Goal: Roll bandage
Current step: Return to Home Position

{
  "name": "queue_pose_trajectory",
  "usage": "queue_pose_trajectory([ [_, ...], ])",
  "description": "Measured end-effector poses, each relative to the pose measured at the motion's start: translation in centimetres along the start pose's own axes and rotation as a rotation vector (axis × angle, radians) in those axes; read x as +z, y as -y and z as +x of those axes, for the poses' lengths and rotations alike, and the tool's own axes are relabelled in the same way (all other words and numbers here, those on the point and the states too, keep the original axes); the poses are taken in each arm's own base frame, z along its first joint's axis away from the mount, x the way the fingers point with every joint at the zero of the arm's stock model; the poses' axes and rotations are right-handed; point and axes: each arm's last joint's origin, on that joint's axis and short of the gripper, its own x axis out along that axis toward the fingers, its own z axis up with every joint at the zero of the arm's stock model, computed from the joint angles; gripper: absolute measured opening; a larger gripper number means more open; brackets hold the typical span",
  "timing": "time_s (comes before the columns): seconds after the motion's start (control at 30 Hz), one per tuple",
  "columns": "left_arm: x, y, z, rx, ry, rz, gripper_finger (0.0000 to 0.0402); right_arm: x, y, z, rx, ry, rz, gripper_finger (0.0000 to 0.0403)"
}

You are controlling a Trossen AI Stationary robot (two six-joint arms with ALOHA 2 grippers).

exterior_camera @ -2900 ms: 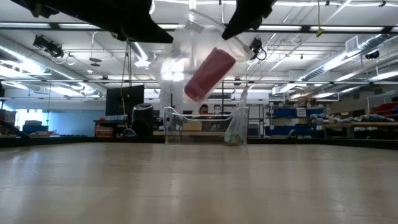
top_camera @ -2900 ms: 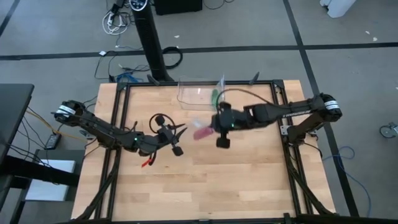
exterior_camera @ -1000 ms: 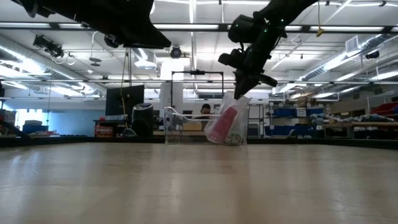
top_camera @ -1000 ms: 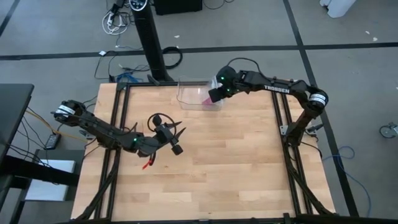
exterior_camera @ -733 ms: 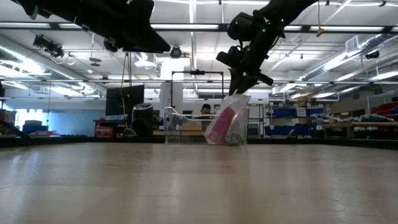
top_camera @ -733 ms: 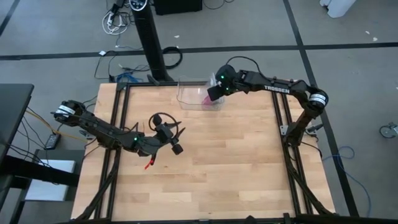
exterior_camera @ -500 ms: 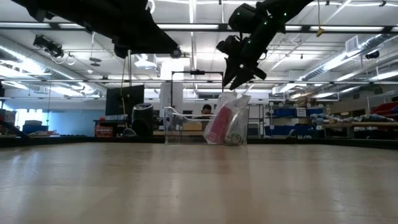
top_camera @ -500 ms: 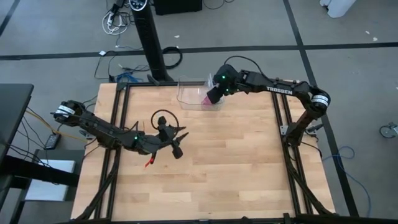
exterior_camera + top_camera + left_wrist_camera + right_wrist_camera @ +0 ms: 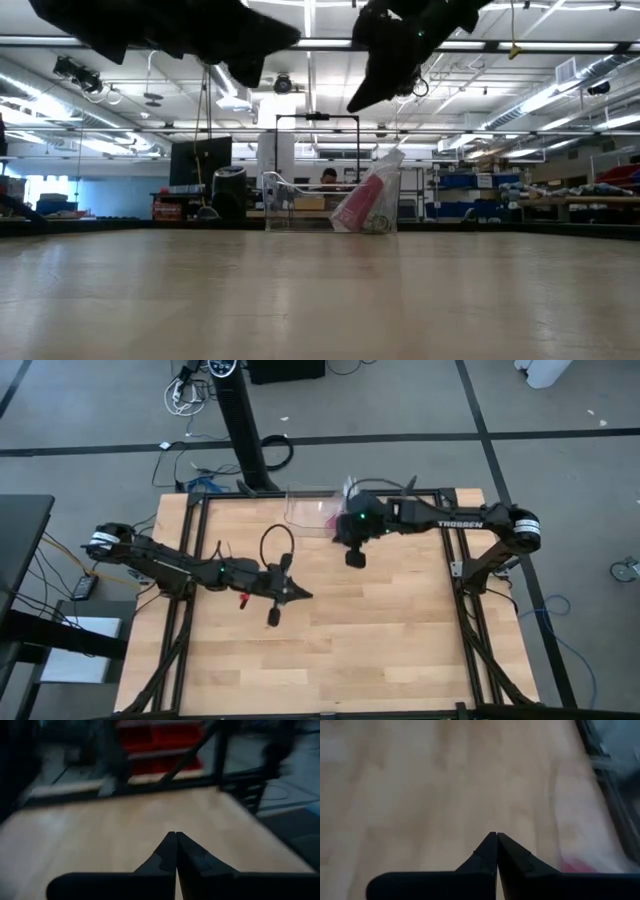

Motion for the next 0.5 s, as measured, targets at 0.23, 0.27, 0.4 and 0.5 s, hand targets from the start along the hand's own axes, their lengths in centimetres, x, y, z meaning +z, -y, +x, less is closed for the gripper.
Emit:
queue_pose_trajectory([
  [0.23,-0.7,-1.3,-1.4,-0.017,0.048,0.027,0.0006,-3.5,-1.5,1.0,0.095,0.214,-0.106,0.0003],
  [0.27,-1.0,-1.3,-1.8,-0.016,0.043,0.026,0.0006,-4.3,-1.7,0.8,0.103,0.23,-0.117,0.0002],
  [0.4,-0.7,-1.3,-4.1,-0.006,0.102,0.033,0.0005,-7.1,-2.4,-0.9,0.1,0.321,-0.142,0.0002],
  [0.5,-1.0,-1.3,-6.1,0.01,0.131,0.035,0.0005,-9.3,-2.9,-2.5,0.083,0.39,-0.15,0.0001],
])
